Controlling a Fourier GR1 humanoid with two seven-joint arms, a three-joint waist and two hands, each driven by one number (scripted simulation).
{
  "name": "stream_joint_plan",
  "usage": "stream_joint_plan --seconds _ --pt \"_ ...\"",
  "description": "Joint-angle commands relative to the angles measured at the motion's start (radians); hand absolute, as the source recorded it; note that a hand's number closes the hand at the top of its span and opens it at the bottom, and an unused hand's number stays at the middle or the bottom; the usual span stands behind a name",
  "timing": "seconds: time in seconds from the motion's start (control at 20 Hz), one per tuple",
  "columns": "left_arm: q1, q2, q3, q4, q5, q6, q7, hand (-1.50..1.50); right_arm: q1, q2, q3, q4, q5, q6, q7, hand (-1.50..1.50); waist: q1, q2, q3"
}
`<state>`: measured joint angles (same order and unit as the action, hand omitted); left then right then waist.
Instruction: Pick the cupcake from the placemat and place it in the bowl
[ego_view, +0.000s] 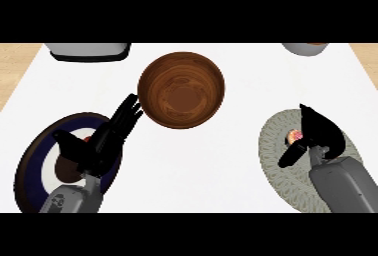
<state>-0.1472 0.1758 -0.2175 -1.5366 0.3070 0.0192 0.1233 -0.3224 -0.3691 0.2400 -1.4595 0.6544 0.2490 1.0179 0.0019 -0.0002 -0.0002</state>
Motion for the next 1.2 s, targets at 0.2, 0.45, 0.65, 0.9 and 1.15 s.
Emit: stream_joint_plan --seconds 0.2,0.45,0.65,0.9,1.15 --pt "0.061 -0.023 0.021 -0.032 -0.033 -0.042 -0.014 0.00 0.001 0.034 -0.068 0.110 0.096 -0.008 -0.054 -1.50 0.002 0.001 0.000" --pt "0.006 -0.025 0.076 0.010 -0.046 -0.065 0.002 0.00 0.040 0.053 -0.102 0.167 0.141 -0.064 -0.144 -1.50 -0.001 0.001 0.000" --pt "0.032 -0.078 0.048 -0.067 -0.066 -0.032 0.074 0.00 0.037 0.081 -0.132 0.182 0.166 -0.067 -0.164 -1.50 0.000 0.000 0.000" --pt "0.054 -0.093 0.037 -0.020 -0.105 -0.059 0.013 0.00 0.047 0.118 -0.101 0.116 0.206 -0.095 -0.185 1.50 -0.001 0.000 0.000" --pt "-0.036 -0.082 0.116 0.057 -0.087 -0.100 0.014 0.00 0.012 0.113 -0.118 0.239 0.255 -0.130 -0.296 1.50 -0.001 0.001 0.000"
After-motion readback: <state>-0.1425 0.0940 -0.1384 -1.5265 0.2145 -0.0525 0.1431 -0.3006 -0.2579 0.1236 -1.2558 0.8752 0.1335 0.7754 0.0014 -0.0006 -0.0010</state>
